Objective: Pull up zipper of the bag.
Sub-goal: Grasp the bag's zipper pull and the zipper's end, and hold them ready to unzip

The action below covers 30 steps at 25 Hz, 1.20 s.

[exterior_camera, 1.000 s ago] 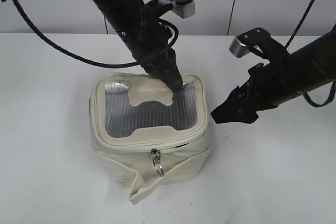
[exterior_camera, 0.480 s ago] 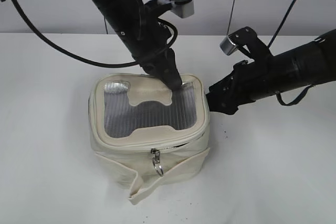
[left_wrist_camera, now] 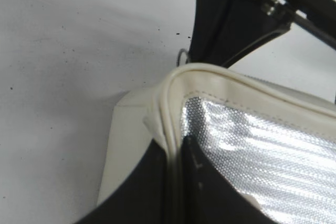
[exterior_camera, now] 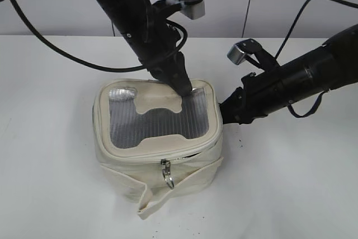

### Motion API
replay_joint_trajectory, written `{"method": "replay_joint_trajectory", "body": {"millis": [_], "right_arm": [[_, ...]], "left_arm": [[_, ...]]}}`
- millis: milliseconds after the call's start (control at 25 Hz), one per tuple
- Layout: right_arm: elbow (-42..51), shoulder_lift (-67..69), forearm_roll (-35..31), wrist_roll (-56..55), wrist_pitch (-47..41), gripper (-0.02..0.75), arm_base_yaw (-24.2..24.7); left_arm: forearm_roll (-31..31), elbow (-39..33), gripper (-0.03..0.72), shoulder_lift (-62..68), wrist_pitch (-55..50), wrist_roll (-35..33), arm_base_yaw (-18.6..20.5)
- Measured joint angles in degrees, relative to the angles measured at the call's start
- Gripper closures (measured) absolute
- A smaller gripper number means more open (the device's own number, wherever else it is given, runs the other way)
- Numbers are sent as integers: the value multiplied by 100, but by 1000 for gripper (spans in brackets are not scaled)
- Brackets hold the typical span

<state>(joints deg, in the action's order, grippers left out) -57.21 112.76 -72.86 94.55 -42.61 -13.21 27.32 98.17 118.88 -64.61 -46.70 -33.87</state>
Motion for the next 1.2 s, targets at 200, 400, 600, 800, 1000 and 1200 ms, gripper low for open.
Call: {"method": "replay_joint_trajectory", "body": {"millis": [200, 400, 600, 800, 1000, 1200], "right_arm": [[-6, -468, 1398, -1516, 18, 733, 0], [-13, -846, 1848, -1928, -217, 733, 0], [-13, -952, 1990, -1971, -347, 733, 0], [-13, -952, 2228, -1971, -42, 668, 0], [-13, -952, 2457, -1801, 86, 341, 0], [-43, -952, 2306, -1123, 546, 252, 0]], "left_arm": [[6, 0, 634, 0, 5, 0, 0], [6, 0, 634, 0, 5, 0, 0], [6, 0, 634, 0, 5, 0, 0], [6, 0, 634, 0, 5, 0, 0], [6, 0, 634, 0, 5, 0, 0], [16, 0, 635, 0, 5, 0, 0]]}}
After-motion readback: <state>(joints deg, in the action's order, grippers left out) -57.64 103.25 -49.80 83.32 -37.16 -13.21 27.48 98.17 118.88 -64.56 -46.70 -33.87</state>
